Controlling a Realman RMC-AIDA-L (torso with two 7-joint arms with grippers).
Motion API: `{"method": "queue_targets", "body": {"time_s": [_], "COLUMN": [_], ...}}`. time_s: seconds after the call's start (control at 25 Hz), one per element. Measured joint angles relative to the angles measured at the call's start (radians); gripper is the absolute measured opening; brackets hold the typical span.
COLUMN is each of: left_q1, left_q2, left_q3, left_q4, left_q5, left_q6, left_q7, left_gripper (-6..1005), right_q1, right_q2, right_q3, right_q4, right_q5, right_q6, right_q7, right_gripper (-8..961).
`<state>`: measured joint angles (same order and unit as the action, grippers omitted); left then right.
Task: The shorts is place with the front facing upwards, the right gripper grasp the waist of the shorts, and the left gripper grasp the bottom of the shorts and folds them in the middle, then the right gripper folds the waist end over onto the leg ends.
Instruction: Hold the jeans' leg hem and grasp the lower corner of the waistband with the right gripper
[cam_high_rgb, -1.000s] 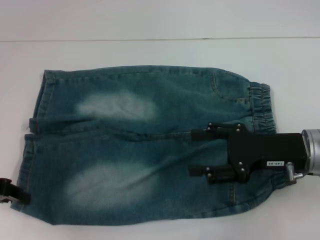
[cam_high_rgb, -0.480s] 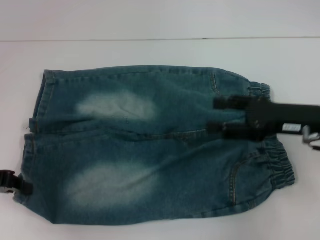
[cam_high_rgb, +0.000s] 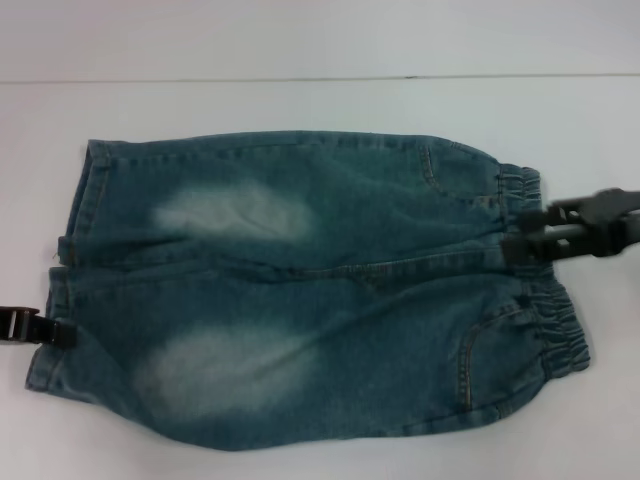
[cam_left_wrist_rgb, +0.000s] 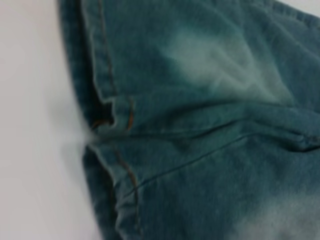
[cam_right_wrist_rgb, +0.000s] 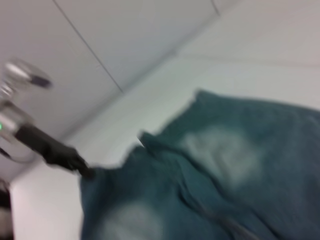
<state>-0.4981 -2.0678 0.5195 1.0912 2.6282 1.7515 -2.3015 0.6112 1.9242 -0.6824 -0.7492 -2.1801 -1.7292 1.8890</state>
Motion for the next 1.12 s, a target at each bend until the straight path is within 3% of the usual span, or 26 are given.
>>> {"method": "queue_targets", "body": {"time_s": [0.28, 0.6, 1.12], "left_q1": [-0.003, -0.011, -0.012], "left_q2": [-0.002, 0.005, 0.001], "left_q3": [0.0, -0.004, 0.003], "left_q4": [-0.006, -0.009, -0.014], "left_q5": [-0.03, -0.033, -0.034], "left_q6": [-0.025, -0.032, -0.035], "left_q7": [0.041, 0.047, 0.049], "left_gripper": [37, 36, 37], "right_q1": [0.012, 0.076, 0.107], "right_q2": [-0.005, 0.008, 0.046], "right_q3": [-0.003, -0.012, -0.141], "right_q4": [-0.111, -0.135, -0.122], "right_q5": [-0.325, -0.532, -0.589], "right_q6": [-0.078, -0.113, -0.052], "right_q7": [-0.043, -0.047, -0.018], "right_gripper": [828, 813, 789]}}
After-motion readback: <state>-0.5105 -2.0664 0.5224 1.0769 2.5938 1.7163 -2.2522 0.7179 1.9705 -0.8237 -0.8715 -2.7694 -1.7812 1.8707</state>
